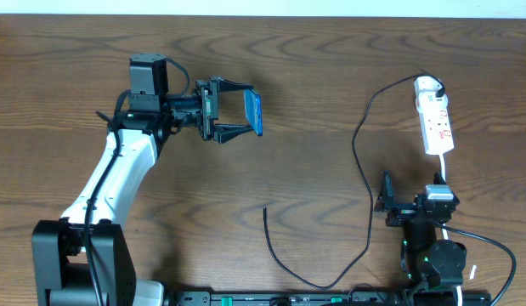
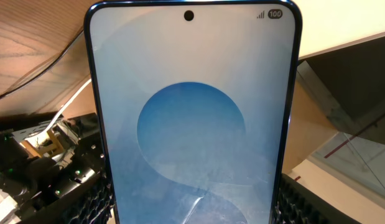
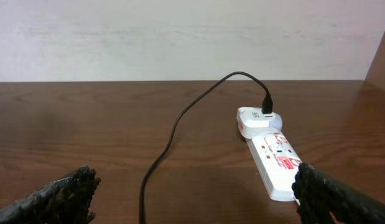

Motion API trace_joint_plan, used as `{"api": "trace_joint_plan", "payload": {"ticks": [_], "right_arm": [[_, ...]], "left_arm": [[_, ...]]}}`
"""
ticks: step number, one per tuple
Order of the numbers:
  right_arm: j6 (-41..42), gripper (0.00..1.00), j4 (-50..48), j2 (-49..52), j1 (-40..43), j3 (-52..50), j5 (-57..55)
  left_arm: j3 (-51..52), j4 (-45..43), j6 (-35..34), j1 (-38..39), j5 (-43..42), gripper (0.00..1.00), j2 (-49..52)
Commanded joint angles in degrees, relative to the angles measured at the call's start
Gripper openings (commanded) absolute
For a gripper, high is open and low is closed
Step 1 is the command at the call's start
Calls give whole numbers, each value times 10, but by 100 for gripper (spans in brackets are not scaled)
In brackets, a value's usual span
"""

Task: Plug charger to phone and switch on socket
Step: 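Hold the phone upright in the left gripper above the table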

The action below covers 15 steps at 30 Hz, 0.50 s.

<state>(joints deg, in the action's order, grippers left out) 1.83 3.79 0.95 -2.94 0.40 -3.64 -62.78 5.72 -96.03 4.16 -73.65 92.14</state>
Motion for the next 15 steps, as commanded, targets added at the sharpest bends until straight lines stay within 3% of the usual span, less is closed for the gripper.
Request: {"api": "trace_joint_plan", "payload": {"ticks": [1,15], "right_arm": [[-10,99,2,-5,-5,-1,-3],[-10,99,2,-5,-5,-1,-3]], "left_arm": [[-5,-5,0,-1,-29,7,-15],[-5,-5,4,-1,-29,7,-15]]}}
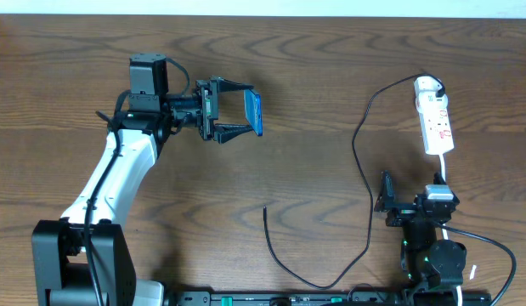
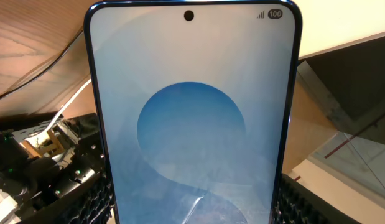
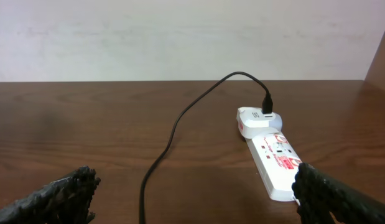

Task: Plug charger to phone and switch on socket
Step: 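Hold the phone upright in the left gripper above the table, then rotate the held phone with the left gripper and raise the right arm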

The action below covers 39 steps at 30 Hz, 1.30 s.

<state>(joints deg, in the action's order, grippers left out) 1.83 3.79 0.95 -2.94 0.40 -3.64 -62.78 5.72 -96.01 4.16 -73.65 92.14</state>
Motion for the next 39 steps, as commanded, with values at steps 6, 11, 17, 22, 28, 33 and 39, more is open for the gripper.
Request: {"api": "trace_joint_plan", "payload": {"ticks": [6,11,17,22,28,33,39], "right_arm": [[-10,99,2,-5,-5,-1,-3],[-10,99,2,-5,-5,-1,-3],[-10,99,2,-5,-5,-1,-3],[-10,99,2,-5,-5,-1,-3],[-10,99,2,-5,-5,-1,-3],[-10,99,2,-5,-5,-1,-3],[-10,99,2,-5,-5,-1,-3]], "left_arm": [[-5,-5,4,-1,-29,7,-15],[-5,-5,10,-1,-28,7,-15],[-5,-5,10,-1,-26,7,-15],[-5,-5,29,-1,-6,7,-15],[-5,-5,70,-1,28,7,-15],[-5,-5,120,-1,54,8,-15],[-5,-5,185,-1,104,7,-15]]}}
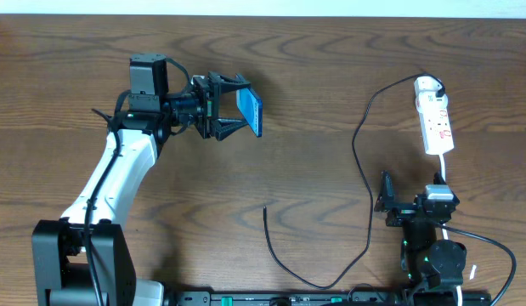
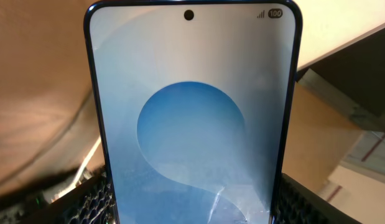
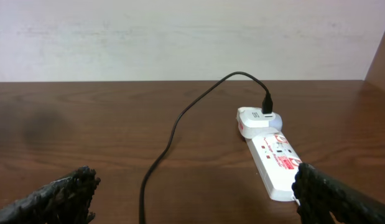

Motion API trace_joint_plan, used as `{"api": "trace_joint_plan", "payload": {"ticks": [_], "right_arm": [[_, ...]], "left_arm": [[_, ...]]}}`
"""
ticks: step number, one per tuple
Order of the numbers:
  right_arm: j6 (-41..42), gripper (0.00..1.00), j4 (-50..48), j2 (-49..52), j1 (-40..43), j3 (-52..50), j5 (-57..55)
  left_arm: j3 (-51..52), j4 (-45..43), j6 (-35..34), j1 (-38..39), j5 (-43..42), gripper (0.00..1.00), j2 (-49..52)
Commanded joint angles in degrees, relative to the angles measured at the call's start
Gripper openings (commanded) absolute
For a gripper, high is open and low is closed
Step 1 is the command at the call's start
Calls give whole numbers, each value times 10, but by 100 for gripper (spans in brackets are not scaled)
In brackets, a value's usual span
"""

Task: Plug charger to phone and switch on socket
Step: 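Rotate the held phone with the left gripper and raise the right arm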

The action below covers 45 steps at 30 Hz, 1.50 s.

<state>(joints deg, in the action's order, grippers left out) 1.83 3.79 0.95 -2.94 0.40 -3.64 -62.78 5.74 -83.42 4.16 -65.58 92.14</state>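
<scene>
My left gripper [image 1: 237, 108] is shut on a blue phone [image 1: 250, 111], held off the table at the upper left; its lit screen [image 2: 192, 118] fills the left wrist view between the two pads. A white power strip [image 1: 435, 123] lies at the right with a white charger [image 3: 257, 119] plugged into its far end. The black cable [image 1: 362, 170] runs from the charger down the table to a loose end [image 1: 264, 208] near the middle. My right gripper [image 3: 195, 202] stands open near the front right, behind the strip [image 3: 276, 163].
The wooden table [image 1: 313, 76] carries only these items. A pale wall [image 3: 180, 37] rises behind its far edge. The cable loops across the front middle [image 1: 330, 280].
The left gripper has tilted with the phone, so the background behind the screen has shifted and blurred. The right arm, strip and cable are unchanged.
At both earlier moments the left gripper held the phone still above the table's upper left, and the right gripper stood open behind the strip. Now the phone is turned slightly; nothing else has changed.
</scene>
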Motion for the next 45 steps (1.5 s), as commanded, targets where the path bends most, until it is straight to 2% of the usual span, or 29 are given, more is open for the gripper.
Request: {"api": "trace_joint_plan", "payload": {"ticks": [1,14,31,36,39,45], "right_arm": [[-10,99,2,-5,-5,-1,-3],[-10,99,2,-5,-5,-1,-3],[-10,99,-12,-5,-5,-1,-3],[34,99,-98,-5,-5,-1,55],[95,99,-143,-5,-5,0,94],[169,99,-120,-4,-5,57,142]], "left_arm": [[-5,-5,67,-1,28,7,-15],[-5,-3,147,-1,100,7,-15],[-4,-1,155,-1,215,8,-15],[-4,-3,144,-1,222,7,-15],[-4,-6,137,-1,222,7,-15],[-4,-7,126,2,224,7,-15]]}}
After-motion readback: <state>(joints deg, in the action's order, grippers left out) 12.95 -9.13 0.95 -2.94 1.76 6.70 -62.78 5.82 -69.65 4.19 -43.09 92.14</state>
